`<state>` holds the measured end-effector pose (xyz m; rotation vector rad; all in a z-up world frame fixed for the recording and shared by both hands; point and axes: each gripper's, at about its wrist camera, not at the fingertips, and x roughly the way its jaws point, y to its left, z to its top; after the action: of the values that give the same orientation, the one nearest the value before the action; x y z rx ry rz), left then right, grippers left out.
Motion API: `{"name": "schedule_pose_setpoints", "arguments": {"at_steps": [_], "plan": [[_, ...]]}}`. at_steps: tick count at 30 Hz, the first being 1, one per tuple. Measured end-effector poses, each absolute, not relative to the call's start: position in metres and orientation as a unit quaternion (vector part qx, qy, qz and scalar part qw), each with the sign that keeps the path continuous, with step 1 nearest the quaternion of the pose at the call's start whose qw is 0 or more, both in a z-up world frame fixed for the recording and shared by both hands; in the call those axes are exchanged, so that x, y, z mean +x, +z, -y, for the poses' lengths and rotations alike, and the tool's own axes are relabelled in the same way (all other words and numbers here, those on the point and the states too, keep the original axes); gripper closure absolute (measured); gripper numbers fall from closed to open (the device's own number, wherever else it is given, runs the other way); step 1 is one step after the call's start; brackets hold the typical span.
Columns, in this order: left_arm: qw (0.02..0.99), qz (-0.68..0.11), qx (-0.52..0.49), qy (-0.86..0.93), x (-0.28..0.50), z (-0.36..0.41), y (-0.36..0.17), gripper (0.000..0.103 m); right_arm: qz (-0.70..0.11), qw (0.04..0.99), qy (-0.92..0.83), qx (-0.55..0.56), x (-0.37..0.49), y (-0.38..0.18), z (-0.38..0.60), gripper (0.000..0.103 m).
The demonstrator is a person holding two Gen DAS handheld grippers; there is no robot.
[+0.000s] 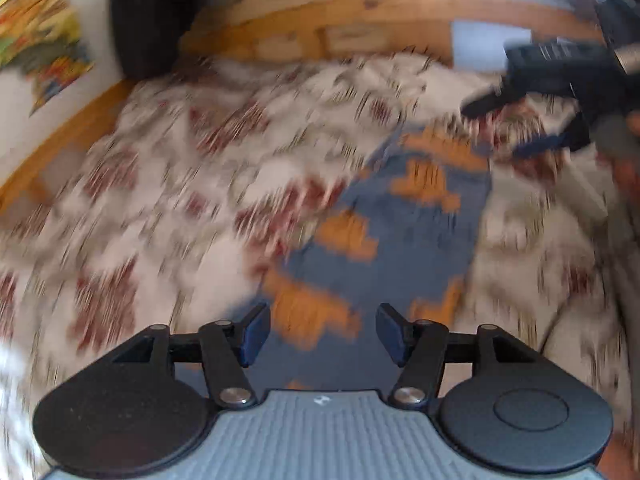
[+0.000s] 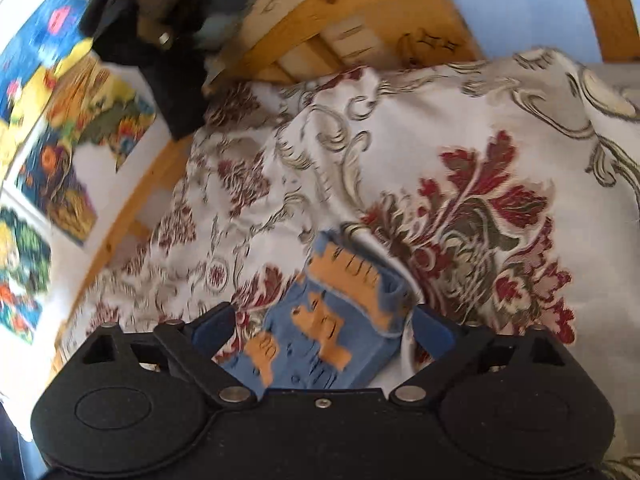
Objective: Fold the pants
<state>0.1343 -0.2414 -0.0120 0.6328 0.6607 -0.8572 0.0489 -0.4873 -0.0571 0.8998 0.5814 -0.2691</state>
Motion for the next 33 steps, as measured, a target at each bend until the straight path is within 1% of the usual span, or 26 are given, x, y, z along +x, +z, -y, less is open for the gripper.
{"name": "schedule_pose_setpoints", "arguments": {"at_steps": [1, 5, 7, 8, 10, 14, 15, 16, 17, 18, 19, 20, 23, 26, 33], "plan": [[0.807, -0.308, 0.292, -0.41, 0.145, 0.258, -0.009, 0.038, -0.275, 0.848, -0.131, 0.434, 0.051, -0.061, 0.491, 0.016], [0.781, -0.32, 0.273, -0.461, 0.198, 0.324, -0.004, 0.038, -0.284, 0.841, -0.154, 0.434, 0.059, -0.071, 0.495, 0.026], [0.751, -0.348, 0.268, -0.493, 0.227, 0.355, -0.017, 0.037, -0.288, 0.838, -0.159, 0.435, 0.062, -0.077, 0.496, 0.034], [0.729, -0.371, 0.261, -0.512, 0.238, 0.37, -0.024, 0.037, -0.289, 0.838, -0.161, 0.434, 0.064, -0.08, 0.497, 0.036], [0.697, -0.411, 0.25, -0.531, 0.259, 0.395, -0.038, 0.037, -0.296, 0.83, -0.161, 0.444, 0.066, -0.086, 0.497, 0.044], [0.656, -0.459, 0.244, -0.547, 0.28, 0.428, -0.068, 0.037, -0.296, 0.81, -0.182, 0.473, 0.062, -0.094, 0.504, 0.052], [0.649, -0.472, 0.244, -0.544, 0.283, 0.434, -0.074, 0.039, -0.297, 0.808, -0.186, 0.474, 0.062, -0.095, 0.504, 0.054], [0.639, -0.488, 0.241, -0.544, 0.286, 0.439, -0.081, 0.052, -0.297, 0.806, -0.193, 0.474, 0.061, -0.094, 0.504, 0.054], [0.633, -0.495, 0.239, -0.545, 0.286, 0.441, -0.083, 0.059, -0.297, 0.804, -0.198, 0.476, 0.06, -0.094, 0.503, 0.054], [0.631, -0.496, 0.239, -0.547, 0.285, 0.442, -0.084, 0.063, -0.294, 0.803, -0.198, 0.479, 0.059, -0.095, 0.503, 0.053], [0.628, -0.492, 0.241, -0.552, 0.282, 0.442, -0.084, 0.072, -0.296, 0.801, -0.195, 0.483, 0.06, -0.096, 0.504, 0.052], [0.63, -0.485, 0.243, -0.556, 0.279, 0.44, -0.082, 0.077, -0.297, 0.796, -0.192, 0.491, 0.06, -0.098, 0.504, 0.052], [0.639, -0.48, 0.236, -0.553, 0.278, 0.432, -0.077, 0.083, -0.288, 0.79, -0.188, 0.508, 0.058, -0.102, 0.507, 0.054], [0.646, -0.474, 0.23, -0.553, 0.277, 0.421, -0.073, 0.084, -0.273, 0.792, -0.185, 0.513, 0.056, -0.1, 0.509, 0.059], [0.655, -0.454, 0.227, -0.56, 0.273, 0.41, -0.056, 0.084, -0.273, 0.841, -0.184, 0.429, 0.062, -0.081, 0.494, 0.061]]}}
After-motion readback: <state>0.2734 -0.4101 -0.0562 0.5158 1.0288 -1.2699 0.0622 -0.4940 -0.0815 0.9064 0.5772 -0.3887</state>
